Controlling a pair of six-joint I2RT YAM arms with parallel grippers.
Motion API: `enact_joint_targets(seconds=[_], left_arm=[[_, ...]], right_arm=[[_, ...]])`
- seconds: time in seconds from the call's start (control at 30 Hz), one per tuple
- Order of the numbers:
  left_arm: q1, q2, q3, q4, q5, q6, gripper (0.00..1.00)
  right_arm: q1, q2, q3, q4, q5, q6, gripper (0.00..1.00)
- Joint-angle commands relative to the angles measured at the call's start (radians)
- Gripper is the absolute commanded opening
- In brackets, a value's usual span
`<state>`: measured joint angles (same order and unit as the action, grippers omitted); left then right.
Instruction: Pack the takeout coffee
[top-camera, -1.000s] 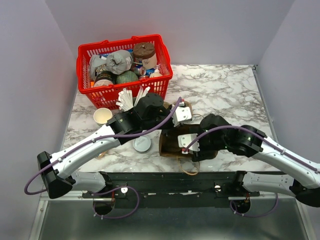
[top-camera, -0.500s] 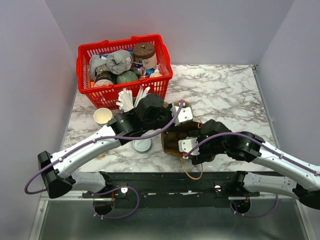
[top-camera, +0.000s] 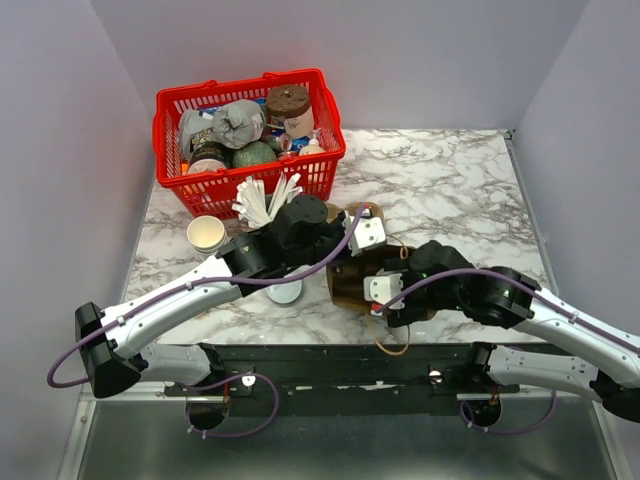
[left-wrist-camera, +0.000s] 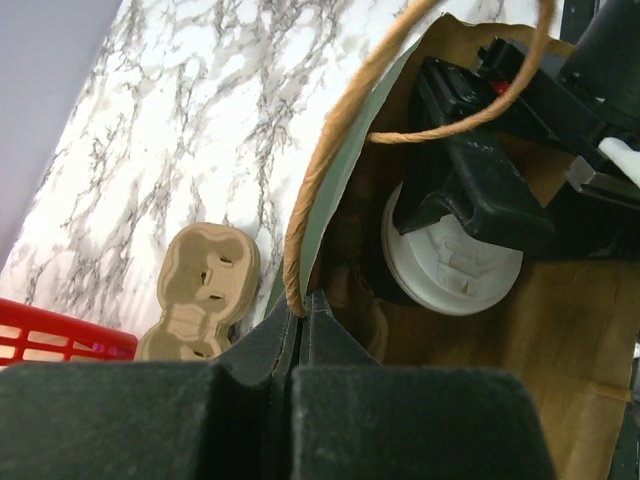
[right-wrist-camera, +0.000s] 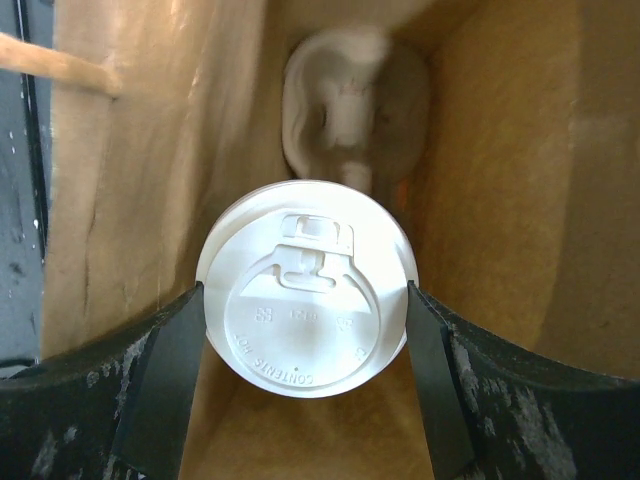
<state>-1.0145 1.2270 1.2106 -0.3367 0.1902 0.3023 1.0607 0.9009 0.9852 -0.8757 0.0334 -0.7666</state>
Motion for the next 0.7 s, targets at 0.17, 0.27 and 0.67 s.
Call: enact_joint_targets(seconds=[0.17, 0.27, 0.67], left_arm=[[0.017, -0.003, 0.043, -0.036, -0.044, -0.106, 0.65], [0.039, -0.014, 0.029, -0.080, 0.000, -0.062, 0.66], [0.056, 0.011, 0.006, -0.160, 0.343, 0.117, 0.40]], right_arm=[[0.008, -0.034, -0.036, -0.014, 0.036, 0.026, 0.00], [0.008, -0.048, -0.045, -0.025, 0.037, 0.021, 0.00], [0.008, -0.083, -0.056, -0.037, 0.062, 0.029, 0.01]])
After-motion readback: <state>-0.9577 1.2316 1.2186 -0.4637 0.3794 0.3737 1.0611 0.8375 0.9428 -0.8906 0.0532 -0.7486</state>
